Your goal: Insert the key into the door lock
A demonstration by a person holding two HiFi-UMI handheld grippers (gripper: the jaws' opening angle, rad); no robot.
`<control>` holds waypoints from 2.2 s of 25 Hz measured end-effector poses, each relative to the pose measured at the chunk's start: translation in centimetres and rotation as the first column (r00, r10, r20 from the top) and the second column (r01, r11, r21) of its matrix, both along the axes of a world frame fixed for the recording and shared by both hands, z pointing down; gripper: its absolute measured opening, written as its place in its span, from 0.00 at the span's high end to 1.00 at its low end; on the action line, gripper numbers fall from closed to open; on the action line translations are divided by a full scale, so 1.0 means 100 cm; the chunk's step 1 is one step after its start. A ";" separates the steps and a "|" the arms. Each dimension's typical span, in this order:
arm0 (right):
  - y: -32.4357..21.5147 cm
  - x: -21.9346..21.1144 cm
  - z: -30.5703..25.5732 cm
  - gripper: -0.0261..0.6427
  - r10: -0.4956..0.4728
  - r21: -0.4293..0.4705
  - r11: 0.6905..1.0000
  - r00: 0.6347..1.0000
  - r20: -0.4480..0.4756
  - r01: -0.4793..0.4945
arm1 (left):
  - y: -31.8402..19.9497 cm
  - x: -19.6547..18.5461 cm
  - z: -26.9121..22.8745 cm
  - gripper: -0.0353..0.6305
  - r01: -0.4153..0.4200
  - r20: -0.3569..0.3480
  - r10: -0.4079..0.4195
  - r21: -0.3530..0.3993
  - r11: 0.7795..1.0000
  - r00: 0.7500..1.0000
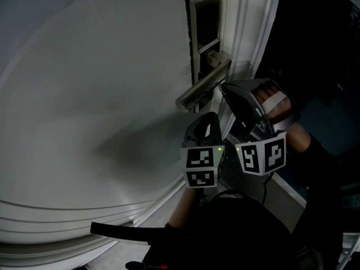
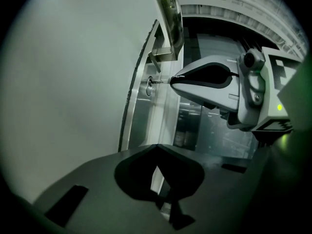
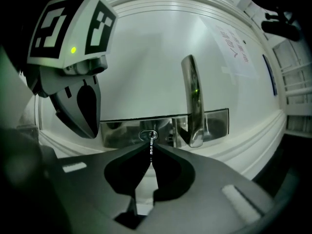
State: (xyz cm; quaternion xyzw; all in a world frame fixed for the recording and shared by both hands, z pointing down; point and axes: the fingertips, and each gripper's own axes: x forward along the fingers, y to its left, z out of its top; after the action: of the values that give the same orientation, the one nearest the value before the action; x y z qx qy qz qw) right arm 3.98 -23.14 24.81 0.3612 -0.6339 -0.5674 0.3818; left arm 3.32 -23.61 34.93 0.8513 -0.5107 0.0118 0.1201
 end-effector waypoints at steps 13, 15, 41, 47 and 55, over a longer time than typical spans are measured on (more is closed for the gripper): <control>-0.005 -0.005 0.001 0.94 0.002 0.031 1.000 0.999 -0.039 -0.001 | -0.001 -0.010 0.000 0.95 0.020 -0.012 -0.020 0.000 1.000 1.000; -0.005 -0.005 0.001 0.94 0.003 0.030 1.000 0.999 -0.039 -0.002 | -0.001 -0.011 -0.001 0.95 0.019 -0.014 -0.019 0.001 1.000 1.000; -0.006 -0.007 0.001 0.94 0.006 0.030 1.000 0.999 -0.044 -0.004 | -0.001 -0.012 0.003 0.95 0.019 -0.027 -0.019 -0.017 1.000 0.999; -0.007 -0.007 0.002 0.94 0.006 0.030 1.000 0.999 -0.048 -0.005 | -0.001 -0.011 0.001 0.95 0.014 -0.031 -0.014 -0.009 1.000 0.999; -0.008 -0.008 0.001 0.94 0.008 0.030 1.000 0.999 -0.048 -0.007 | -0.001 -0.014 0.004 0.95 0.016 -0.027 -0.016 -0.018 1.000 1.000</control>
State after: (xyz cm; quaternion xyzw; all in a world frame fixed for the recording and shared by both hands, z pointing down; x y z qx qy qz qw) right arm 3.17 -23.93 24.96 0.3557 -0.6145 -0.5839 0.3935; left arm 1.94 -23.69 35.33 0.8461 -0.5158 0.0039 0.1344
